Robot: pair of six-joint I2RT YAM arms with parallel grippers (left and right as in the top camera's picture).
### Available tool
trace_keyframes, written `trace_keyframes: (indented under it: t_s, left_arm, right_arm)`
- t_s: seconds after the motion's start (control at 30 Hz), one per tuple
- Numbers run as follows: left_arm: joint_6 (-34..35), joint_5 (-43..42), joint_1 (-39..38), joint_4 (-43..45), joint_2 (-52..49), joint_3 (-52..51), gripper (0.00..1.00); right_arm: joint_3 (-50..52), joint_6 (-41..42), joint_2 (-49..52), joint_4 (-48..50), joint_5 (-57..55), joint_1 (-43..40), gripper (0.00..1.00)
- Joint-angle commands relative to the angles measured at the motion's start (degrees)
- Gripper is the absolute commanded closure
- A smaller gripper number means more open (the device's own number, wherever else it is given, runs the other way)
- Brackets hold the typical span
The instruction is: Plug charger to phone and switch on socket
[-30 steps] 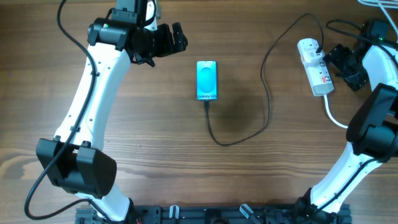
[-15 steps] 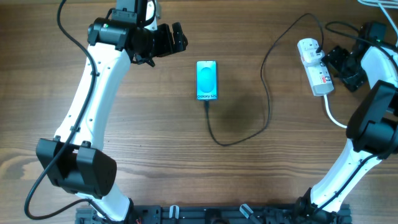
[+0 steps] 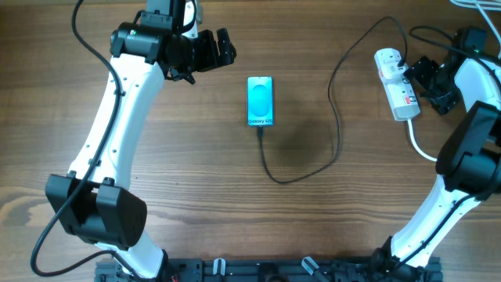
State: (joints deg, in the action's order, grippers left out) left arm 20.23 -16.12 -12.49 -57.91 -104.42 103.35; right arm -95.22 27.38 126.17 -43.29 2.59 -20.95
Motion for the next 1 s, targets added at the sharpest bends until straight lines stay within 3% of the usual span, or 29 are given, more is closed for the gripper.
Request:
trace_keyframes:
  t_s: [0.0, 0.67, 0.8, 0.97]
  left_arm:
    - [-0.3, 0.3, -0.1, 0.0, -0.5, -0.2, 0.00]
    - [-0.3, 0.3, -0.1, 0.0, -0.5, -0.2, 0.00]
    - [-0.3, 0.4, -0.1, 0.0, -0.5, -0.2, 0.00]
    - [-0.3, 0.4, -0.1, 0.0, -0.5, -0.2, 0.00]
  right_arm:
    - [0.1, -0.3, 1.9, -1.9, 2.1, 0.5, 0.00]
    - [-0.1, -0.2, 0.4, -6.3, 2.4, 0.4, 0.00]
    - [-0.1, 3.5, -5.8, -9.5, -4.9, 0.4, 0.00]
    - [-0.1, 4.3, -18.1, -13.0, -5.7, 0.4, 0.00]
